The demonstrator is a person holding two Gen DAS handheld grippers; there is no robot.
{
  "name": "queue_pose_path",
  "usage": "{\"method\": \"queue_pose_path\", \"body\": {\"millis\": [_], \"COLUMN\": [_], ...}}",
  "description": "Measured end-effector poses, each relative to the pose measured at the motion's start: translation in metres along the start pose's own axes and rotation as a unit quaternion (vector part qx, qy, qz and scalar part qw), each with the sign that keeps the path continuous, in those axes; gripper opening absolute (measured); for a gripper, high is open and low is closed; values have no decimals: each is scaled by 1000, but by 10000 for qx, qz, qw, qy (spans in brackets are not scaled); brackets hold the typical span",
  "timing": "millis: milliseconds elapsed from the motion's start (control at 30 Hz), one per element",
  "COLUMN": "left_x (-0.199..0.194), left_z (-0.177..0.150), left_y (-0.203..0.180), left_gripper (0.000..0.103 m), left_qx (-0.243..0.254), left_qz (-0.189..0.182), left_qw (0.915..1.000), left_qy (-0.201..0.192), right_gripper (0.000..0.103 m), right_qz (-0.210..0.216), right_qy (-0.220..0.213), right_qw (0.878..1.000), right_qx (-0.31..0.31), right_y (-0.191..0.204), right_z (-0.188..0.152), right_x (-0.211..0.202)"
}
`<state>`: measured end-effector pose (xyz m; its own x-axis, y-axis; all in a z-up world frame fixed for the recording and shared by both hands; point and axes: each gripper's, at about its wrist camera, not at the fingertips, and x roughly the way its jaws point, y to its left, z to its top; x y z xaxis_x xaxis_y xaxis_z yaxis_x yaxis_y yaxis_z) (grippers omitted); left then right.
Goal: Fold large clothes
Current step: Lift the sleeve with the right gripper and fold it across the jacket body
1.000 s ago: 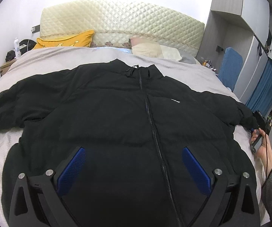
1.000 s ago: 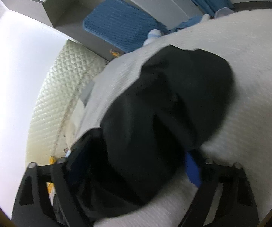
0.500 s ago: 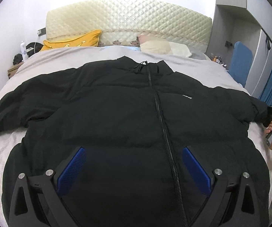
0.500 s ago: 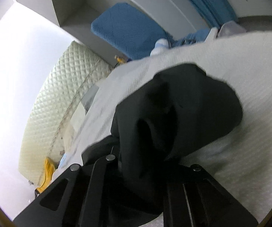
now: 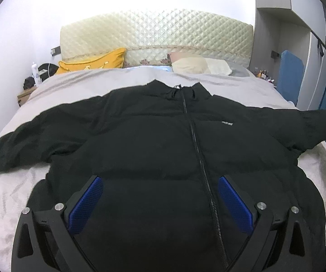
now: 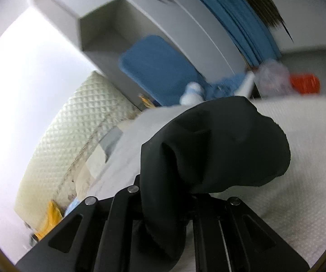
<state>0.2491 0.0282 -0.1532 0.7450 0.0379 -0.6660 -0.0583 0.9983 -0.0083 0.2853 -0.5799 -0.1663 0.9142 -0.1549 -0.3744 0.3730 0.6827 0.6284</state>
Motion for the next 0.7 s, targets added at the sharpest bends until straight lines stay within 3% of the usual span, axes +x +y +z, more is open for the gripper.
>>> {"method": "queue_pose_path", "body": {"millis": [167, 233, 367, 567, 700], "left_x": [-16, -21, -42, -79, -97], "left_z": [7, 13, 25, 32, 34], "left_y": [4, 5, 5, 24, 48], "left_gripper": [103, 103, 103, 103, 103], "left_qx": [0, -4, 109, 48, -192], "left_qz": [63, 41, 214, 301, 322], "left_qw": [10000, 9999, 9997, 9988, 9978], "left_qy": [8, 95, -104, -387, -552], "right_gripper": [11, 11, 11, 12, 12], "right_qz": [153, 303, 634, 1210, 1562], "right_qy": [-301, -374, -376, -212, 19], "right_qw": [9917, 9849, 9694, 9371, 9064], "right_qx": [-1244, -1661, -2343, -3268, -3924], "right_y": [92, 130, 205, 299, 356], "right_z": [5, -1, -23, -76, -124], "right_x": [-32, -50, -74, -104, -112]}}
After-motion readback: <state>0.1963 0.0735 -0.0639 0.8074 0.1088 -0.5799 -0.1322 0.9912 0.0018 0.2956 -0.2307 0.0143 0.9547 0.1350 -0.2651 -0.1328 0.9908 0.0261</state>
